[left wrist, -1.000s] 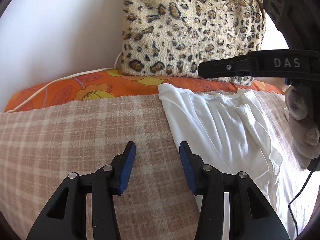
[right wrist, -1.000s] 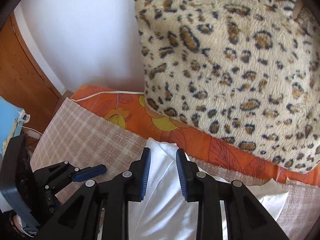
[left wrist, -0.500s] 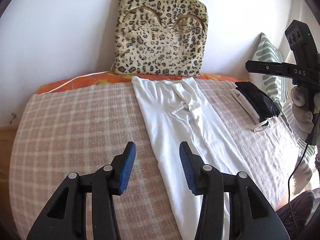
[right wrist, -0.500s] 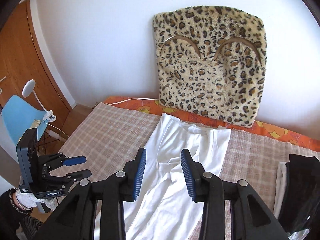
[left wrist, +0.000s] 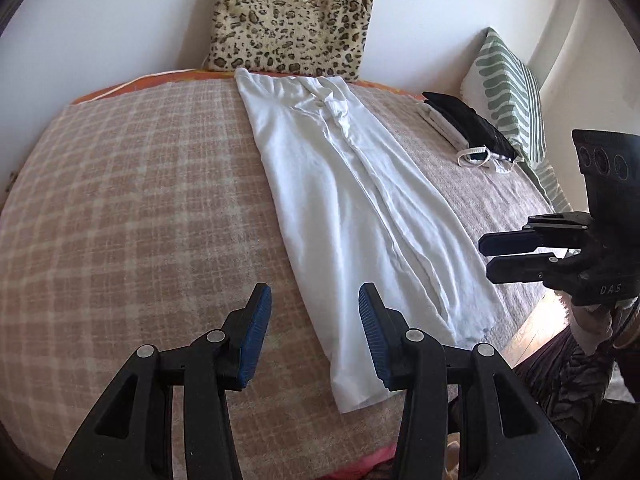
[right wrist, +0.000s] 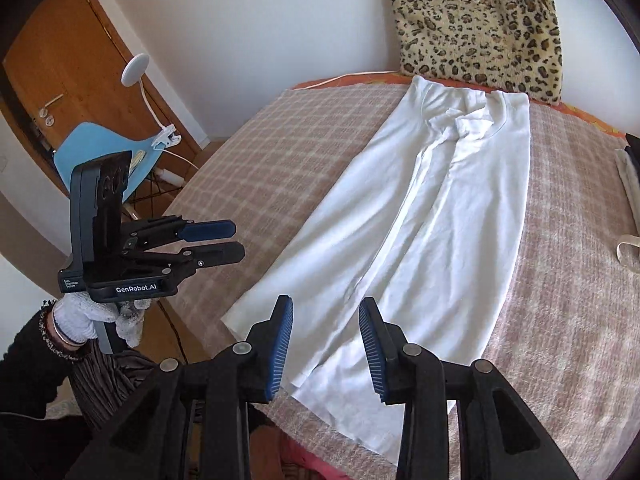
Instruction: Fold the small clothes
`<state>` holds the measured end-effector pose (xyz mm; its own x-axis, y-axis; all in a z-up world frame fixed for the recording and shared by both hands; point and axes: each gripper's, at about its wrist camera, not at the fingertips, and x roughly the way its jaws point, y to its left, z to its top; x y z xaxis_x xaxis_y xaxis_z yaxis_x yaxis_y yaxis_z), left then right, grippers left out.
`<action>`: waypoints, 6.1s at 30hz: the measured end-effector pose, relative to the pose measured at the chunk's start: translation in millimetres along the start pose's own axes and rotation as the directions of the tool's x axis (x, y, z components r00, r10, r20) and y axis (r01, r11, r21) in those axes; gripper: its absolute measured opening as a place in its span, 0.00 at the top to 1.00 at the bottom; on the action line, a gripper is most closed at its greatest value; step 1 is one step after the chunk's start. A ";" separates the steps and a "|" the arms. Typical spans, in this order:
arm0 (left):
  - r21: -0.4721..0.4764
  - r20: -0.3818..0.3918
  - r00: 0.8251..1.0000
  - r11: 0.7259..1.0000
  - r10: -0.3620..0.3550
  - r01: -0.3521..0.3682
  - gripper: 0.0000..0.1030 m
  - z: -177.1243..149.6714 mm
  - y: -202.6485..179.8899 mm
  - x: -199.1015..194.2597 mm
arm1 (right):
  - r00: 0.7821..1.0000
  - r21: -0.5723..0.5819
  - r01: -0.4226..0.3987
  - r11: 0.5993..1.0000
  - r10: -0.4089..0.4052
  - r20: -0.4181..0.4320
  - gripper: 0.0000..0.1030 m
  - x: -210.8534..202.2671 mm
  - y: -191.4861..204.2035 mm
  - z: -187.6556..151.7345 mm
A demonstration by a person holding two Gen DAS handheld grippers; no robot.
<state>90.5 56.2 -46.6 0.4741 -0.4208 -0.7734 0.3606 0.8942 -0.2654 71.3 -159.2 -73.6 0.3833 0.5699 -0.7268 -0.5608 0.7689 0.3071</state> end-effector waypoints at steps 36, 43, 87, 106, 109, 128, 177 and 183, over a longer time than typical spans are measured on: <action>-0.060 -0.082 0.993 0.995 -0.088 0.083 0.60 -36.3 5.8 5.0 | 0.985 -0.016 0.160 0.987 -0.158 0.063 0.60 -27.8 -4.4 -75.0; -0.198 -0.103 0.976 0.966 -0.192 0.169 0.60 -37.3 9.5 17.3 | 0.997 0.357 0.022 0.934 -0.045 0.058 0.57 -37.0 -79.0 -97.2; -0.305 0.096 0.937 0.886 -0.336 0.349 0.96 18.9 25.9 -6.8 | 0.941 0.469 -0.303 0.830 0.183 0.284 0.98 -49.8 -108.6 -43.7; -0.394 0.051 0.965 0.883 -0.258 0.256 0.96 77.6 68.7 73.1 | 0.972 0.552 -0.204 0.808 0.101 0.210 0.98 8.3 -169.5 24.1; -0.411 0.034 0.967 0.878 -0.254 0.245 0.96 78.9 76.5 84.5 | 0.977 0.560 -0.182 0.808 0.086 0.193 0.98 17.8 -176.2 27.8; -0.372 0.065 0.987 0.914 -0.149 0.162 0.87 93.7 74.7 58.6 | 0.970 0.453 -0.119 0.884 0.006 0.243 0.67 -13.1 -168.7 38.0; -0.125 -0.027 0.998 0.991 0.048 -0.051 0.86 58.5 20.6 97.0 | 0.993 0.263 0.121 0.957 -0.117 -0.030 1.00 5.7 -123.3 -17.7; -0.133 0.008 0.999 0.990 0.048 -0.046 0.86 67.6 18.8 84.2 | 0.980 0.242 0.173 0.955 -0.191 0.050 0.89 -26.5 -118.4 -13.7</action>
<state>191.5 27.1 -77.8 0.4973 -0.3787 -0.7806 0.2282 0.9251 -0.3034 117.5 -269.3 -99.1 0.5191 0.4265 -0.7407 -0.2916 0.9030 0.3156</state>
